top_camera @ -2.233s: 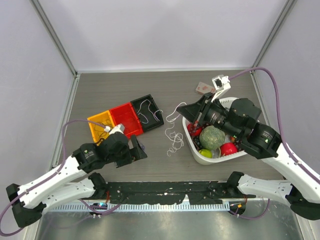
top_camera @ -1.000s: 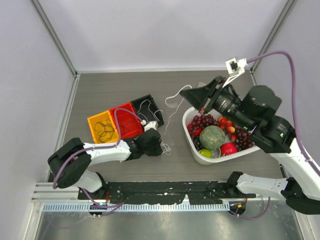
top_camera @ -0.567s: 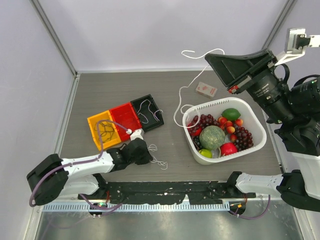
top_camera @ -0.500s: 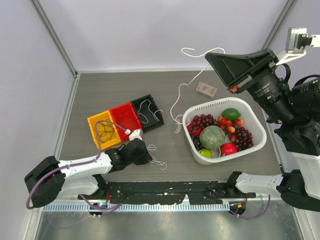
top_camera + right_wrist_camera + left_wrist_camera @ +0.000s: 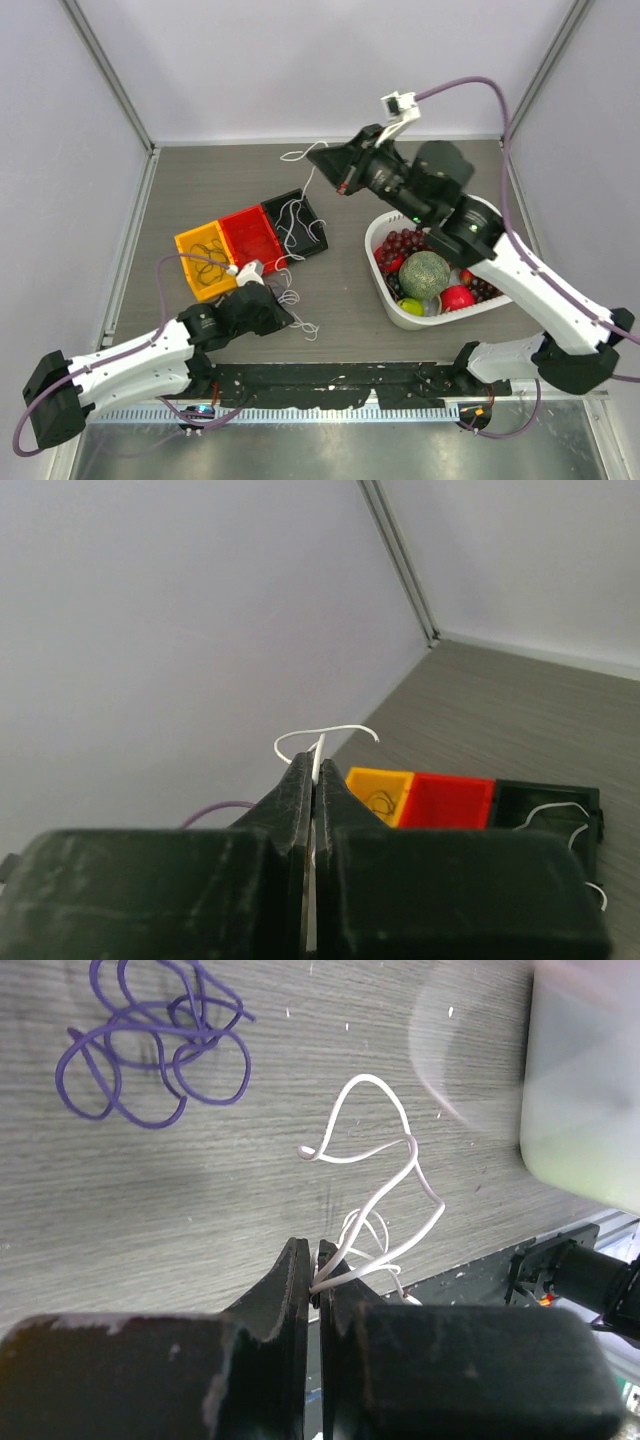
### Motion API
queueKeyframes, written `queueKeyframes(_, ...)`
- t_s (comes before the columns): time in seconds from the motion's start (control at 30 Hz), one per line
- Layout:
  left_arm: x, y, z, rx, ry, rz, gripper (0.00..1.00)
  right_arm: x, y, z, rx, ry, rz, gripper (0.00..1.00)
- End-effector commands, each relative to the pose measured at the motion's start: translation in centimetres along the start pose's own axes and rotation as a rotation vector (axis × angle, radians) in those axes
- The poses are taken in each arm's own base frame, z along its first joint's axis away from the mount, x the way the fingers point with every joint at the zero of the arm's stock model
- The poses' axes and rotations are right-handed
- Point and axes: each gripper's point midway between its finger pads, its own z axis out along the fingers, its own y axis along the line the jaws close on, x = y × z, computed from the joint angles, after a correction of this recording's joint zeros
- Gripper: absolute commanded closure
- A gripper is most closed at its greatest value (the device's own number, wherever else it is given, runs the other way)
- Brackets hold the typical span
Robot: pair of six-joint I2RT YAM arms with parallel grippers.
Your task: Untangle the cables
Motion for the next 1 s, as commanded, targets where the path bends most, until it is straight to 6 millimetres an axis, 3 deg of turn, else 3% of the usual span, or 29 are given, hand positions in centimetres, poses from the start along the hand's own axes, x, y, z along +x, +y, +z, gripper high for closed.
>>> queueKeyframes(0.0,1.1,0.7,-0.6,-0.025,0.050,-0.093,0.98,-1.3,-0.9,2.0,0.030,-0.102,-0.066,0.99)
queueKeyframes(0.3,1.4,0.3,-1.7,-0.011,0.076,-0.132,0.99,3.4,-4.5,5.8,0.075,-0.059,-0.128,0.99)
queueKeyframes(0.53,1.1,-0.3,-2.5,0.004,0.077,-0.156,0.99,7.9,-9.1,7.8,0.122,-0.010,-0.147,0.99)
queueKeyframes(0.67,0.7,-1.4,-3.3,0.037,0.076,-0.160,0.99,12.2,-12.1,8.7,0.161,0.064,-0.180,0.99)
queueKeyframes(0.8,-0.3,-3.0,-4.5,0.083,0.064,-0.160,0.99,18.6,-15.8,9.9,0.215,0.215,-0.227,0.99)
queueKeyframes(0.97,-1.1,-3.9,-6.0,0.097,0.049,-0.159,0.99,23.6,-19.0,11.4,0.274,0.362,-0.264,0.99)
